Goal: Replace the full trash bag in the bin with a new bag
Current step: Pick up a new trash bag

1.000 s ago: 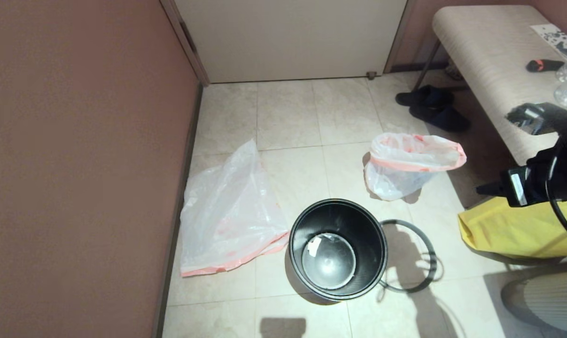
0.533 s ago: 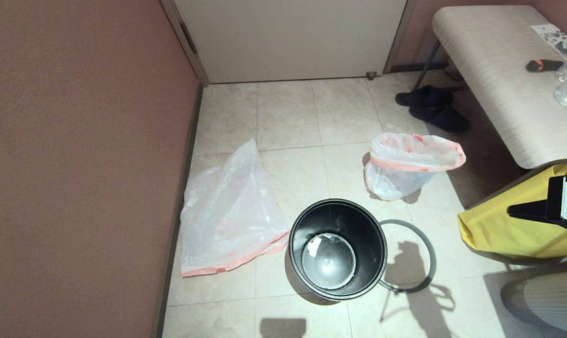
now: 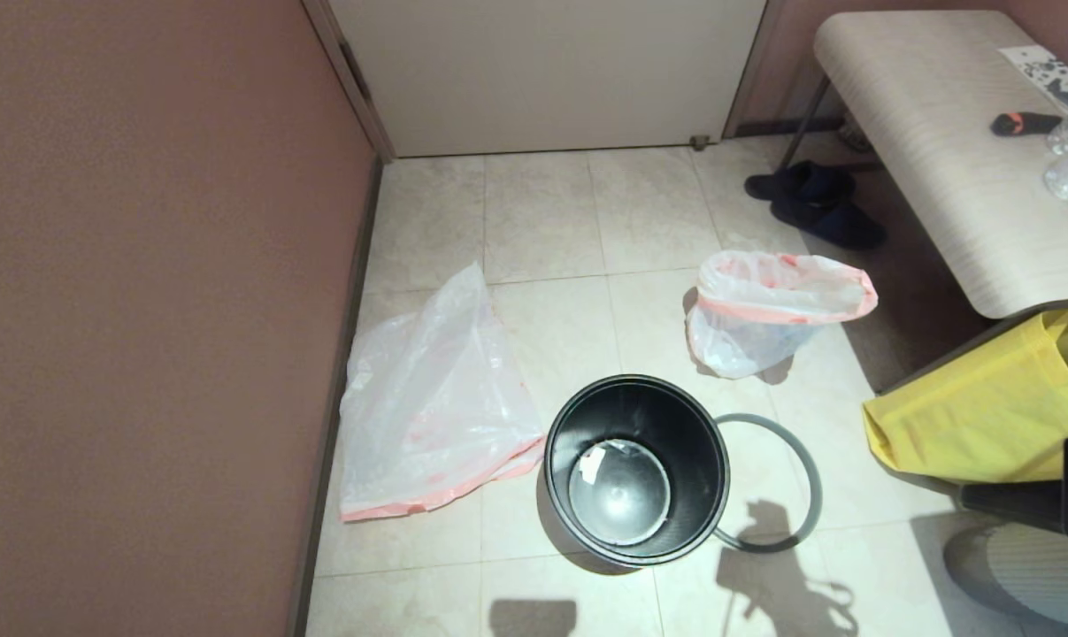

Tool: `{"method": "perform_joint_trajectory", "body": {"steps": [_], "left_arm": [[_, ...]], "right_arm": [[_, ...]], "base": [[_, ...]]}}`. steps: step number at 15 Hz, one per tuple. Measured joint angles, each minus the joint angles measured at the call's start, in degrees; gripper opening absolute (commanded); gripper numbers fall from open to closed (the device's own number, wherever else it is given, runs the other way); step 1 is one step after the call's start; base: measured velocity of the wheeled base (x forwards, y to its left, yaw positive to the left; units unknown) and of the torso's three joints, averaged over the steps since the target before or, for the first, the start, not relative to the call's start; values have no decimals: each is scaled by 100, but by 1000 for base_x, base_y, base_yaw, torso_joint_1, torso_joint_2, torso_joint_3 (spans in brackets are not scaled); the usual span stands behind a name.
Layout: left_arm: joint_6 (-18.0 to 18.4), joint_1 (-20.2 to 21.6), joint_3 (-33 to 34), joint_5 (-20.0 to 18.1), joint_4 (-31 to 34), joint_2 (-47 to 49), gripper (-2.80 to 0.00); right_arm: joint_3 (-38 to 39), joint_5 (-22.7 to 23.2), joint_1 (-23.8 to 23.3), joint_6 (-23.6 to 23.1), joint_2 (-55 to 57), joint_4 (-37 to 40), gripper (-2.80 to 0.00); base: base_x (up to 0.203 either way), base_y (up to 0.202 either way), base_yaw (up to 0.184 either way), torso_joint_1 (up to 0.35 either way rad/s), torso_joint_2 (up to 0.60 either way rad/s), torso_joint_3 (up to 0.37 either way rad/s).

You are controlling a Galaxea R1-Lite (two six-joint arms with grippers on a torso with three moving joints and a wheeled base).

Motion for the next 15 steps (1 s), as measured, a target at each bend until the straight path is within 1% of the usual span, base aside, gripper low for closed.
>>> {"method": "perform_joint_trajectory", "body": {"steps": [1, 3, 7, 8, 10, 11, 13, 15], "left_arm": [[-1, 0, 0, -2, 2, 0, -280], [5, 0, 0, -2, 2, 0, -280], [12, 0, -2, -5, 6, 0, -280], [41, 7, -9, 9, 47, 0, -280], [289, 16, -39, -1, 119, 11, -280], [347, 16, -48, -12, 163, 33, -280], [339, 11, -168, -10, 159, 209, -280], [284, 21, -566, -5, 116, 676, -280]], "right_arm": [[152, -6, 21, -1, -228, -38, -280], [477, -106, -85, -17, -759, -126, -280], [918, -484, -357, -90, -1906, -150, -280], [1018, -578, -455, -131, -2200, -152, -280], [1244, -670, -736, -207, -2812, -154, -280], [1347, -691, -844, -275, -3071, -154, -280], [1614, -721, -1052, -595, -3610, -161, -280], [1834, -720, -1225, -993, -4140, -165, -280]], "base": [[0, 0, 0, 0, 0, 0], [0, 0, 0, 0, 0, 0], [0, 0, 0, 0, 0, 0], [0, 0, 0, 0, 0, 0], [0, 0, 0, 0, 0, 0], [0, 0, 0, 0, 0, 0], [0, 0, 0, 0, 0, 0], [0, 0, 0, 0, 0, 0]]}}
